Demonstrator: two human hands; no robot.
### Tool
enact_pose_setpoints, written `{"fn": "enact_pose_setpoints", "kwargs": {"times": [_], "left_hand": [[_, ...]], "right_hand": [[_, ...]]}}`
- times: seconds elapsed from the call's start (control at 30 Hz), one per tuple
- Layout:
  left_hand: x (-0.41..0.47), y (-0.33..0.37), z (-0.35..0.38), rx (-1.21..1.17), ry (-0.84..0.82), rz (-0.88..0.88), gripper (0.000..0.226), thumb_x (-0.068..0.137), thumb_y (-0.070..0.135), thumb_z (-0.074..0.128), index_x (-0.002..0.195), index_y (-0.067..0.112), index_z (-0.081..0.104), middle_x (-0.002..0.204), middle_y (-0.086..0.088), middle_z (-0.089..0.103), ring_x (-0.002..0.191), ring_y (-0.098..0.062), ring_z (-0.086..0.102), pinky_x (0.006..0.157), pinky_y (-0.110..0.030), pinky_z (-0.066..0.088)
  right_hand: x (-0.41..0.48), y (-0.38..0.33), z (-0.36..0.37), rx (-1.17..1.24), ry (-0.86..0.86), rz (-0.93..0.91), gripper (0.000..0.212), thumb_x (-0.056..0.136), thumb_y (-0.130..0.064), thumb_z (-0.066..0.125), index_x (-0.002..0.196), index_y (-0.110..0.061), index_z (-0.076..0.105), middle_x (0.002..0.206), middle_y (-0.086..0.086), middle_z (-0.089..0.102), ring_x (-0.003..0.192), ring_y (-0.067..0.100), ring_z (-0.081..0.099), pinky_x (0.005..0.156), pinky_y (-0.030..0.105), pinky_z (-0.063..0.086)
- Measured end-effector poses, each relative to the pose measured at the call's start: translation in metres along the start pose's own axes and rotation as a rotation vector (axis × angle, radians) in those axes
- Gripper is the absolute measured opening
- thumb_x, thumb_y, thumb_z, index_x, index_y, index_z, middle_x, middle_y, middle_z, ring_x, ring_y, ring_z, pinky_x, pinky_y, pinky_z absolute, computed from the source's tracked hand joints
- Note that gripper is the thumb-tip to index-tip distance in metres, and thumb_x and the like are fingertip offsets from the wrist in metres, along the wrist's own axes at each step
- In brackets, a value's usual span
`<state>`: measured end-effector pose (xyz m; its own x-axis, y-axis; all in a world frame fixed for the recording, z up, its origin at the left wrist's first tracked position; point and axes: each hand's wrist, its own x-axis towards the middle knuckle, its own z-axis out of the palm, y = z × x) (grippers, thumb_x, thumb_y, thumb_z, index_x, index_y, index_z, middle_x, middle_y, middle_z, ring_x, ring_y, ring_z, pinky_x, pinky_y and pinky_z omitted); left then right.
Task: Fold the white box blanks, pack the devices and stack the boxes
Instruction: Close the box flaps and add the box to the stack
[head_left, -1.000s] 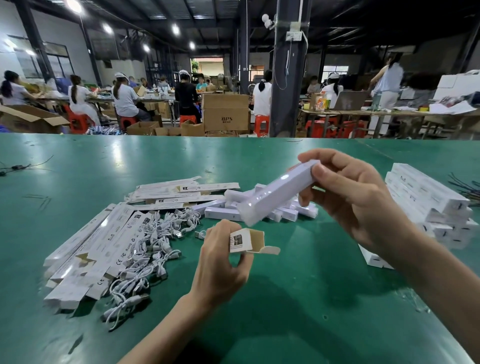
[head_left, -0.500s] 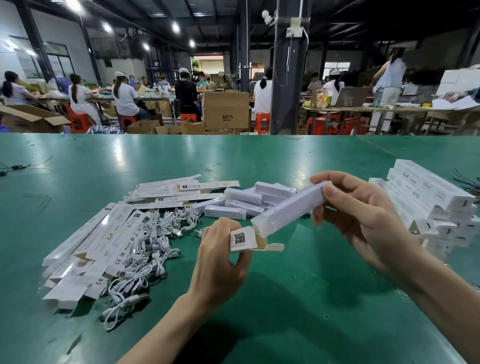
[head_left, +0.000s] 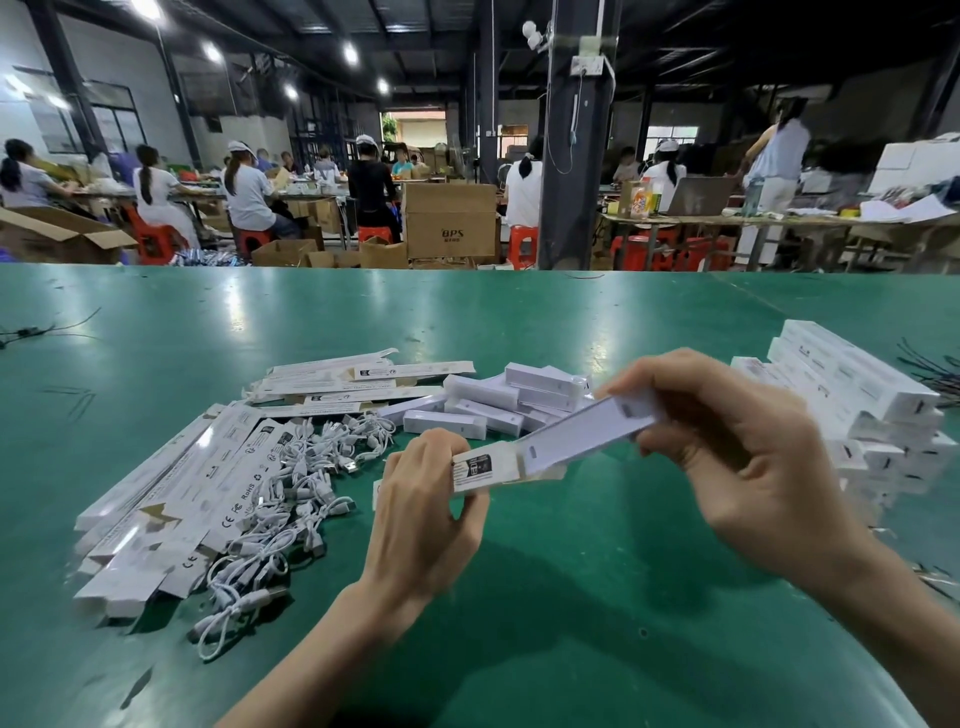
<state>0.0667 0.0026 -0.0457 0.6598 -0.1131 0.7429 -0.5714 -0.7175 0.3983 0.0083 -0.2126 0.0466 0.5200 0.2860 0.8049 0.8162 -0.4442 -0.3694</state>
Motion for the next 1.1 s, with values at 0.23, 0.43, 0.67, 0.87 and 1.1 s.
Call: {"fn": "enact_pose_setpoints", "kwargs": {"times": [0.23, 0.43, 0.67, 0.87, 1.1], "left_hand": [[-0.001, 0.007, -0.001, 0.027, 0.011, 0.098, 0.020, 0.066, 0.007, 0.062, 0.083, 0.009, 0.051, 0.075, 0.000, 0.048, 0.064, -0.020, 0.044, 0.061, -0.035, 0.041], [-0.003, 0.007, -0.001, 0.055, -0.006, 0.110, 0.022, 0.064, 0.008, 0.063, 0.082, 0.008, 0.052, 0.076, -0.004, 0.052, 0.065, -0.025, 0.048, 0.063, -0.036, 0.041], [-0.002, 0.011, -0.002, 0.109, -0.028, 0.209, 0.007, 0.078, 0.019, 0.051, 0.079, 0.012, 0.051, 0.074, -0.001, 0.052, 0.066, -0.023, 0.048, 0.066, -0.035, 0.036], [-0.008, 0.023, 0.004, 0.071, -0.032, 0.299, 0.006, 0.079, 0.020, 0.051, 0.080, 0.015, 0.048, 0.072, -0.002, 0.049, 0.063, -0.021, 0.044, 0.064, -0.033, 0.033], [-0.010, 0.016, 0.009, -0.079, -0.028, 0.222, 0.012, 0.080, 0.020, 0.052, 0.090, 0.014, 0.047, 0.080, -0.006, 0.051, 0.072, -0.019, 0.043, 0.066, -0.030, 0.034]], "right_hand": [[-0.016, -0.002, 0.040, 0.148, -0.139, 0.156, 0.023, 0.086, -0.016, 0.065, 0.108, -0.010, 0.070, 0.097, 0.000, 0.059, 0.083, 0.015, 0.056, 0.077, 0.023, 0.045], [-0.013, 0.006, 0.040, 0.646, -0.127, 0.534, 0.021, 0.082, -0.013, 0.070, 0.101, -0.021, 0.074, 0.086, -0.003, 0.066, 0.078, 0.007, 0.059, 0.074, 0.016, 0.048], [-0.009, 0.012, 0.030, 0.585, -0.306, 0.655, 0.016, 0.069, -0.013, 0.075, 0.081, -0.022, 0.072, 0.071, -0.001, 0.057, 0.068, 0.012, 0.051, 0.064, 0.015, 0.044], [-0.019, 0.014, 0.048, 0.316, -0.325, 0.558, 0.027, 0.073, 0.006, 0.077, 0.082, -0.016, 0.064, 0.064, -0.005, 0.038, 0.060, 0.011, 0.033, 0.056, 0.022, 0.028], [-0.007, 0.019, 0.051, 0.587, -0.450, 0.682, 0.018, 0.071, -0.016, 0.068, 0.087, -0.023, 0.066, 0.077, 0.002, 0.057, 0.068, 0.011, 0.053, 0.061, 0.022, 0.044]]}}
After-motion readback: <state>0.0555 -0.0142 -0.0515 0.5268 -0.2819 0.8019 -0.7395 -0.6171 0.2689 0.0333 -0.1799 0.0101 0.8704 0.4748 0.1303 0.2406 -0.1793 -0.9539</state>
